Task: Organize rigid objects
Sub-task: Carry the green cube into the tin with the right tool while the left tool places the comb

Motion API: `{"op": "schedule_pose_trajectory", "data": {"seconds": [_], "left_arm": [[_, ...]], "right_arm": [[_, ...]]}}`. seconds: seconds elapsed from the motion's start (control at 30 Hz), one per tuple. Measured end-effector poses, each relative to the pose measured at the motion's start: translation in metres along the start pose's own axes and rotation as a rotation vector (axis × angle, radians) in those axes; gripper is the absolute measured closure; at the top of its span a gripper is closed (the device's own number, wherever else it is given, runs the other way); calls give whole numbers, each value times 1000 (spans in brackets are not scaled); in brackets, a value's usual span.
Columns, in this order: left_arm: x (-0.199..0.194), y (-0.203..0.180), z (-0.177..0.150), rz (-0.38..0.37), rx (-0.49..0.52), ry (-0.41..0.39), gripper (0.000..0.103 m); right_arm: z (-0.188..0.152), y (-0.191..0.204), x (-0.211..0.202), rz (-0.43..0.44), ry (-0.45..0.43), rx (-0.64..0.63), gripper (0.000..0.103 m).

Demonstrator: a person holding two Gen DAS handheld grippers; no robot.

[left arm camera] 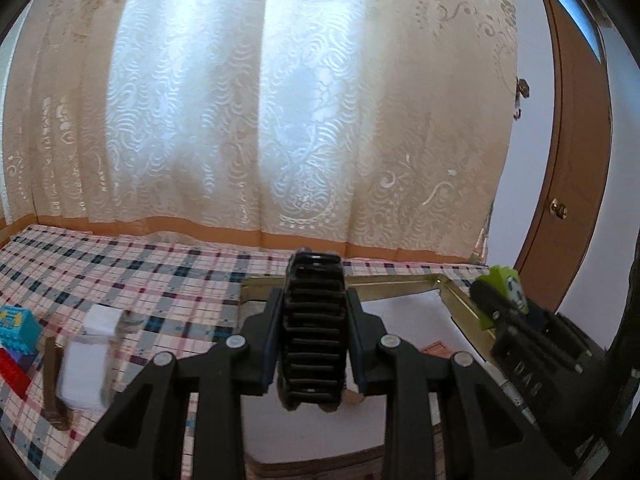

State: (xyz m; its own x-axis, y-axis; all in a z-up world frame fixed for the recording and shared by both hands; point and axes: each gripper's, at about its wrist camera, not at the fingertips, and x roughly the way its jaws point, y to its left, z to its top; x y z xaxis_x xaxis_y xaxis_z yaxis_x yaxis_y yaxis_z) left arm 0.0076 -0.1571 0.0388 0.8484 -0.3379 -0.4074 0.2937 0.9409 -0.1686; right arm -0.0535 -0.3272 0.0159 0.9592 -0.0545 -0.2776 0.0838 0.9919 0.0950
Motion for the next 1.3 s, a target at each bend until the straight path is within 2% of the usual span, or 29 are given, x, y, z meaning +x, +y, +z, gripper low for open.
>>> {"op": "schedule_pose_trajectory", "data": {"seconds": [0.27,0.37,0.7,0.87,1.07,1.3], "left_arm": [[27,-35,-9,-30,54,54,75],[35,-45,-14,-40,69,77,75],[47,-61,-22,-35,115,113,75],[55,-67,-24,-29,126,135,75],[65,-67,-26,-12,124,161,75],[70,-70,-27,-4,133,175,75]], "right_arm": [[1,-40,22,-107,49,36,69],[-1,-44,32,-150,76,18,69],[-6,-44,58,-194,140,-4,69],[-4,-47,69,-202,155,0,69],[-5,-56,78,-160,198,49,69],[-5,-46,81,-126,211,9,69]]}}
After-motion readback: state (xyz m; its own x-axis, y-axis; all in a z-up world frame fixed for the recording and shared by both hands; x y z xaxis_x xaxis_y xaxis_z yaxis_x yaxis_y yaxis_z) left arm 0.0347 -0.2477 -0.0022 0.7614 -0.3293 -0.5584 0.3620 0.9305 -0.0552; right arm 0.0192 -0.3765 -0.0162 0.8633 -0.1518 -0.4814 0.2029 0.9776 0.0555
